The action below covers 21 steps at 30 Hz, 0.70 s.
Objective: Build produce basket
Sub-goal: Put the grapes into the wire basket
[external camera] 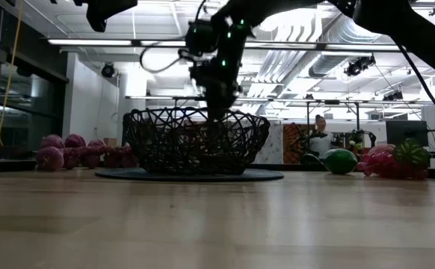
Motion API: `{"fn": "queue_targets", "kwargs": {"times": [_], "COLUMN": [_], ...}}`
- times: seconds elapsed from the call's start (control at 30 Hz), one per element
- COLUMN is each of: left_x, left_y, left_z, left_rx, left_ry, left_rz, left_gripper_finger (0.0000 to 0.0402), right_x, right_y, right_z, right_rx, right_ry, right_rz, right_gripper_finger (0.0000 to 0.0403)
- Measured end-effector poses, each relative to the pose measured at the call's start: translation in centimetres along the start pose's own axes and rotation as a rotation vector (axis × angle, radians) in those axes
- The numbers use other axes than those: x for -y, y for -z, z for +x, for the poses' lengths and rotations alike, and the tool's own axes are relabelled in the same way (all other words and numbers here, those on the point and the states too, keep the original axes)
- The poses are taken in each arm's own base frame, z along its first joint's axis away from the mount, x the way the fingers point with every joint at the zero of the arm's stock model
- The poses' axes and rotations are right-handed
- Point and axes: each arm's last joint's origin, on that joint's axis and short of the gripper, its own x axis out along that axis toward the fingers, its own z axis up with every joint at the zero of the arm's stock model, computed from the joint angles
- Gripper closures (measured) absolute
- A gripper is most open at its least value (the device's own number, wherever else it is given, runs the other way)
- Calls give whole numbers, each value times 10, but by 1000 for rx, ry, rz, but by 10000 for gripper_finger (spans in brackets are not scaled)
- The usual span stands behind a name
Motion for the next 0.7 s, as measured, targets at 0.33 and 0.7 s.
{"fn": "queue_targets", "kwargs": {"times": [0.33,0.7], "left_x": [-2,-3], "left_y": [0,0], "left_z": [0,0], "left_rx": [11,22], "left_ry": [-62,-119], "left_rz": [-18,-19], "left_gripper_finger": [122,122], "right_x": [7,5], "right_y": [23,156], "right_z": [-45,-71], "right_rx": [157,219], "right_ry": [-74,-60], "right_rz": [27,302], "right_gripper_finger": [164,164]}}
